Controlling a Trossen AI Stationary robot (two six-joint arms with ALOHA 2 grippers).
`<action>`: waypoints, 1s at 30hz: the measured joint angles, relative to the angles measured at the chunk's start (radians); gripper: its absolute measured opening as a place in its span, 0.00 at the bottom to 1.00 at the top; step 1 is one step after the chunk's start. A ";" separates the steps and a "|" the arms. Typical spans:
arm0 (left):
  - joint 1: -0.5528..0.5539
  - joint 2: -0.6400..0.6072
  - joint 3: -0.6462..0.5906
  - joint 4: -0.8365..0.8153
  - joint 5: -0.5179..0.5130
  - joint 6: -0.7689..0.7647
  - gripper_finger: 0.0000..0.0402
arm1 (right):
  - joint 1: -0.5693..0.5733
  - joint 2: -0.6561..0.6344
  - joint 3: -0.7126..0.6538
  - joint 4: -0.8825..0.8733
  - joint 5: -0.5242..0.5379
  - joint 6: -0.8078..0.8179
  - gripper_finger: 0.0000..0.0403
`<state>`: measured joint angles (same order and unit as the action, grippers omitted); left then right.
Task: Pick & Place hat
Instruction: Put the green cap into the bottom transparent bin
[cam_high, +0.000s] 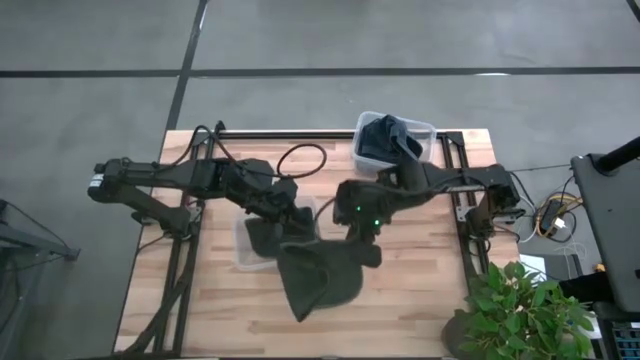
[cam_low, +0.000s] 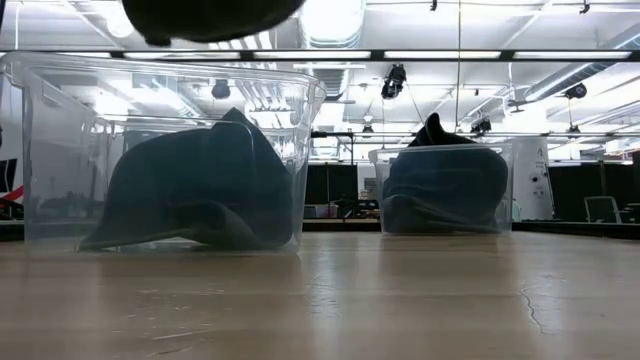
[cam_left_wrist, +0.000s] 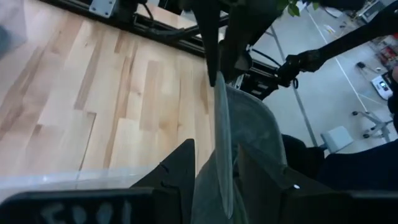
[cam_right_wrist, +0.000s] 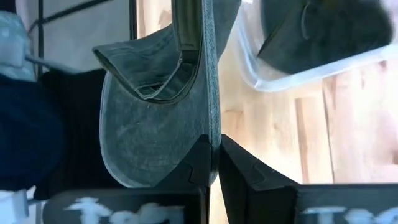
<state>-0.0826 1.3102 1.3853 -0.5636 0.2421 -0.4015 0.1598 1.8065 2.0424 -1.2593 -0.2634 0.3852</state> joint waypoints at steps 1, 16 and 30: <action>0.000 0.005 0.000 0.006 0.000 0.000 0.28 | -0.010 0.000 0.010 -0.002 -0.001 0.000 0.03; -0.003 0.082 0.000 0.013 0.008 0.018 0.20 | -0.051 0.000 0.089 -0.030 -0.026 -0.019 0.03; 0.000 0.096 0.000 0.006 0.005 -0.014 0.08 | -0.051 0.035 0.077 -0.088 -0.028 -0.048 0.03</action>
<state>-0.0826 1.4066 1.3857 -0.5580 0.2466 -0.4151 0.1089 1.8420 2.1193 -1.3476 -0.2911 0.3376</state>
